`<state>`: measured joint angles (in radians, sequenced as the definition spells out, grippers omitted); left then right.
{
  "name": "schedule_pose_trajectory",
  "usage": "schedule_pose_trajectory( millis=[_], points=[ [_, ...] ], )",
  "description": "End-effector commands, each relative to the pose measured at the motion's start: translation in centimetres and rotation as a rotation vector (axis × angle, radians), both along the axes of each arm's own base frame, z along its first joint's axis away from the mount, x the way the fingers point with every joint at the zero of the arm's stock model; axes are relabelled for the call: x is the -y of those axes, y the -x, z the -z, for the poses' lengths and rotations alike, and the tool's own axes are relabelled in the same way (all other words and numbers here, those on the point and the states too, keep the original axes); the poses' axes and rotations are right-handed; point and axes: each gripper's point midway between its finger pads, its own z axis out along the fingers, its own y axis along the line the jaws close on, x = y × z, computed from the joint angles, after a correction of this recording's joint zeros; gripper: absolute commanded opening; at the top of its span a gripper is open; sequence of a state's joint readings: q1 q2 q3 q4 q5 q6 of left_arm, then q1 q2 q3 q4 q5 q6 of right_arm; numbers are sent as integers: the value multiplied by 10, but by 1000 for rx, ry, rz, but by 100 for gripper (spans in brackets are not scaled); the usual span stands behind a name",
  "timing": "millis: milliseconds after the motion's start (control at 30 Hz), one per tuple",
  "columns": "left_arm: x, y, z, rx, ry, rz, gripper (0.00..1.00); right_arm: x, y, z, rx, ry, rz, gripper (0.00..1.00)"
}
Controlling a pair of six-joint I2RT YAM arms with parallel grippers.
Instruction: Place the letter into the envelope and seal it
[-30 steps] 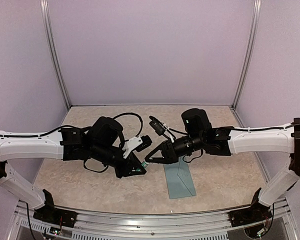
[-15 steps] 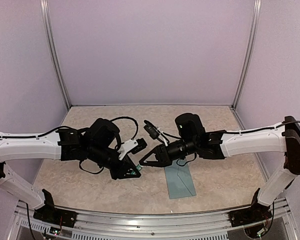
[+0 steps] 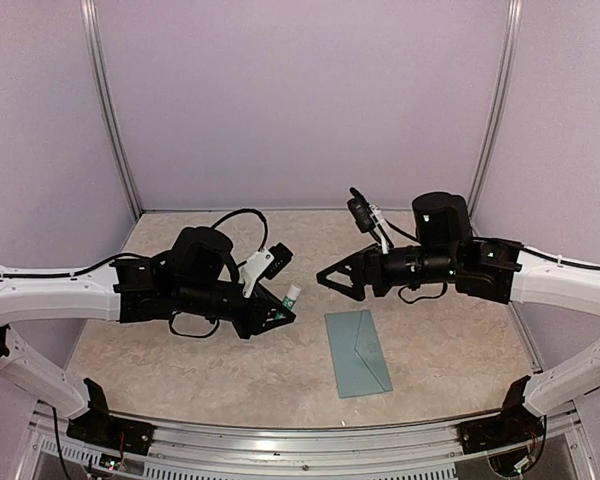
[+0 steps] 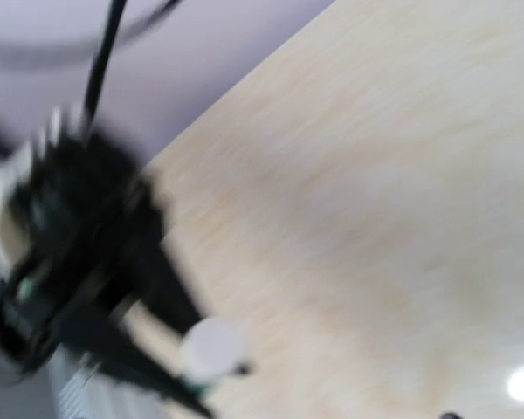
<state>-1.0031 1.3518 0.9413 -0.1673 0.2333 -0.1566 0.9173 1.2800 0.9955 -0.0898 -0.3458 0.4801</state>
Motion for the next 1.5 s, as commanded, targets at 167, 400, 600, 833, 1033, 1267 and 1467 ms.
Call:
schedule_pose_trajectory(
  millis=[167, 400, 600, 833, 1033, 1267, 1467],
  points=[
    [21, -52, 42, -126, -32, -269, 0, 71, -47, 32, 0, 112, 288, 85],
    [42, -74, 96, -243, -156, -324, 5, 84, -51, 51, -35, 123, 344, 85],
    [51, -76, 123, -298, -200, -317, 11, 91, -48, 59, -50, 123, 361, 85],
    [56, -78, 146, -356, -211, -315, 15, 91, -47, 66, -70, 121, 359, 85],
    [57, -77, 161, -387, -225, -316, 20, 91, -48, 71, -83, 126, 361, 85],
    [58, -75, 159, -391, -208, -302, 41, 91, -49, 71, -83, 130, 367, 85],
    [55, -83, 148, -358, -174, -329, 58, 91, -52, 73, -73, 139, 377, 86]
  ],
)
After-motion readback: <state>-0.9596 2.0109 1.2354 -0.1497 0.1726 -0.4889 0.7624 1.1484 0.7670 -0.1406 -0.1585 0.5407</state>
